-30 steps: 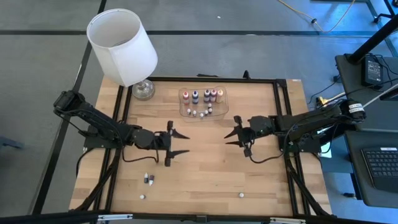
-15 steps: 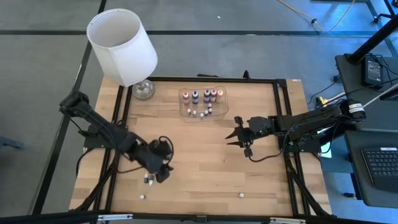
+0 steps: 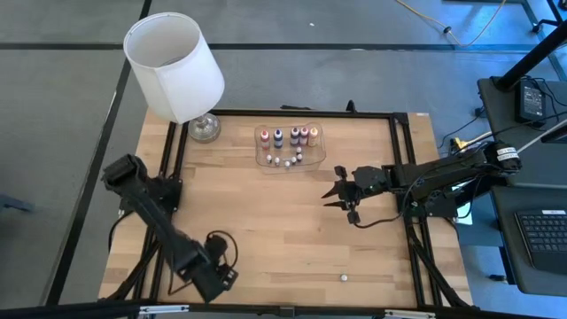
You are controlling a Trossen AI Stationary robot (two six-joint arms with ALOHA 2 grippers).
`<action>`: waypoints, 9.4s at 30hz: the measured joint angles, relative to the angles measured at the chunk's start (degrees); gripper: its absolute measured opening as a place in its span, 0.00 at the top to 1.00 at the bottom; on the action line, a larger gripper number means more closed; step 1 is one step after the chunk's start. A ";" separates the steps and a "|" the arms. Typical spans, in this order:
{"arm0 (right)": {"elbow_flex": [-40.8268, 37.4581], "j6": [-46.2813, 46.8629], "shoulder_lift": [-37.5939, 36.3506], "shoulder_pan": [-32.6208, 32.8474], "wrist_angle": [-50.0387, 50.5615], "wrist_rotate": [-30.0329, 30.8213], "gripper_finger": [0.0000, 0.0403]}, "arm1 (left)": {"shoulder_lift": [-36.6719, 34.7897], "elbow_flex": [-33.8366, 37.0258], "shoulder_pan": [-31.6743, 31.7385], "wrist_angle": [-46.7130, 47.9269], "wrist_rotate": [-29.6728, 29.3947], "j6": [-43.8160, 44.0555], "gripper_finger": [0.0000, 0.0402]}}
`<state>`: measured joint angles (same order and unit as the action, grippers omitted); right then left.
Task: Pick & Place food coloring
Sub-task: Put the small green food coloring bottle into the transparent bin
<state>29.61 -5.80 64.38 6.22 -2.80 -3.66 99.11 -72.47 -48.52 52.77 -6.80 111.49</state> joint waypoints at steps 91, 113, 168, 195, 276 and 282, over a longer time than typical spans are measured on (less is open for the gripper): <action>0.02 2.55 0.11 0.02 0.98 0.02 0.71 | 14.14 -0.08 -2.77 14.33 2.68 12.23 0.43; 0.02 2.36 0.11 0.02 0.96 0.01 0.71 | 14.14 -0.08 -2.81 11.65 0.07 8.25 0.79; 0.09 -2.59 5.84 5.04 -10.87 -3.48 0.40 | 11.89 -2.62 33.33 -44.16 -5.98 -80.24 0.80; 0.09 -2.15 16.92 5.62 -20.33 -7.02 0.52 | 12.59 -2.62 33.69 -48.75 -4.17 -81.20 0.79; 56.70 -20.00 40.82 -29.73 56.08 2.20 0.86 | -16.34 39.88 40.93 -80.90 0.35 -104.98 0.59; 60.18 -19.38 45.67 -29.73 58.08 1.99 0.86 | -19.57 45.04 40.86 -89.51 0.56 -106.21 0.60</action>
<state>89.78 -25.18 110.05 -23.51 55.27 -1.67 79.54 -27.43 -7.66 -36.74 -6.24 5.28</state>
